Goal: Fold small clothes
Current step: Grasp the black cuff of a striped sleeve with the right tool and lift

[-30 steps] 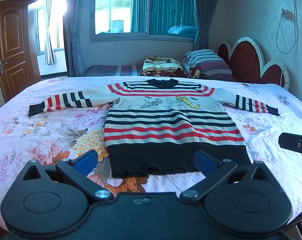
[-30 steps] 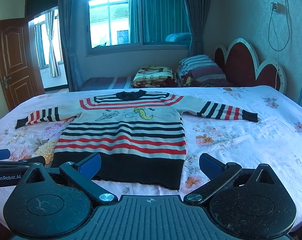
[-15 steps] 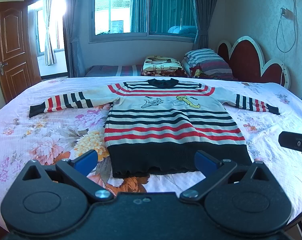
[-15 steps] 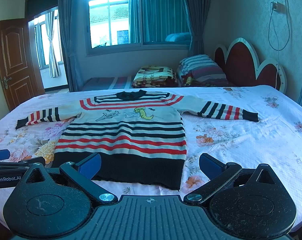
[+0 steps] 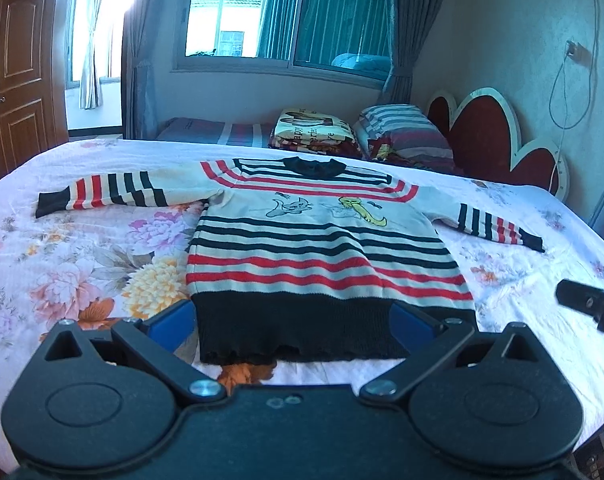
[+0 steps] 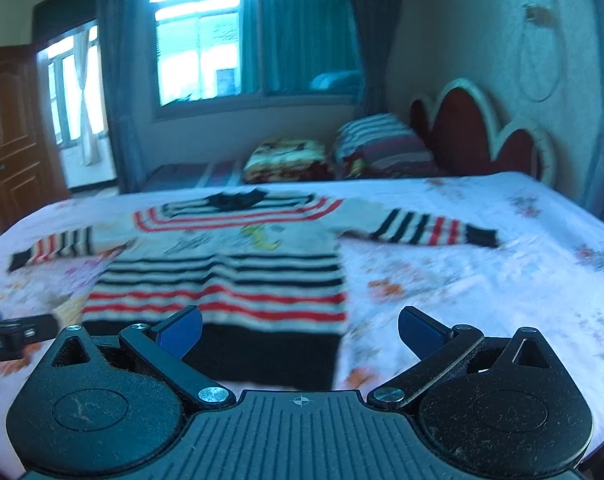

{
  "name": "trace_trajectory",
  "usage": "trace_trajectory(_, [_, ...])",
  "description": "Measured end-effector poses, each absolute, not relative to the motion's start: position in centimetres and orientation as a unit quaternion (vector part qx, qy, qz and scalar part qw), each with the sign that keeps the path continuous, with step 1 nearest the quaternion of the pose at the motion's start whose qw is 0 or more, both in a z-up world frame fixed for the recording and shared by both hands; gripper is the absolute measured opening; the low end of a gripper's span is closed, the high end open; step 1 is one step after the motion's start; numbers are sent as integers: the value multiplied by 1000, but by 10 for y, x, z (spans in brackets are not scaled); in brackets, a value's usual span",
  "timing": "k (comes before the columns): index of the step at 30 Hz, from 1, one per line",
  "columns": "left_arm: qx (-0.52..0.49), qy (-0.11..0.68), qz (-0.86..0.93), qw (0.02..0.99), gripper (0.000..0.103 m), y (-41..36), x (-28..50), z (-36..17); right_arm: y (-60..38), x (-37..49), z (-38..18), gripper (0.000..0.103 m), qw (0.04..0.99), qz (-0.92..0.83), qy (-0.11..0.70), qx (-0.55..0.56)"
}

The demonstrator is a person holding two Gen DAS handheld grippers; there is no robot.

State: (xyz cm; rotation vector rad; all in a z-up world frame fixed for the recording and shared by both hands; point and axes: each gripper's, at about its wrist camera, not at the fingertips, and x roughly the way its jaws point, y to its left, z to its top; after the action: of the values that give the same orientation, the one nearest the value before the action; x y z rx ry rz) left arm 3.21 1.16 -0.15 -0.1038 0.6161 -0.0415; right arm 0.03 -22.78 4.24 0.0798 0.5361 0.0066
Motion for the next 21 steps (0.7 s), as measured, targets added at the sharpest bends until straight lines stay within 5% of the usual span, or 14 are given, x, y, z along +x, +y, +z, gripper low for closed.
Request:
trace_trajectory(15, [-28,337,-30,941,103,-42,211,-37,-436,187,-8,103,939,-115,246,212])
trace_trajectory(18, [-9,348,-16,937,92,-56,257,-50,-483,228,-30,102,927,-144,248,242])
trace_trajectory(19, [-3,351,-7,936,81,-60,270,-54,-497,241,-38,97,923,-148,248,253])
trace_trajectory(20, [-4,352,-2,936,76,-62,283,-57,-509,252,-46,58,920,-154,248,261])
trace_trajectory(21, [-7,353,1,936,76,-63,292,-59,-520,263,-54,37,915,-163,257,266])
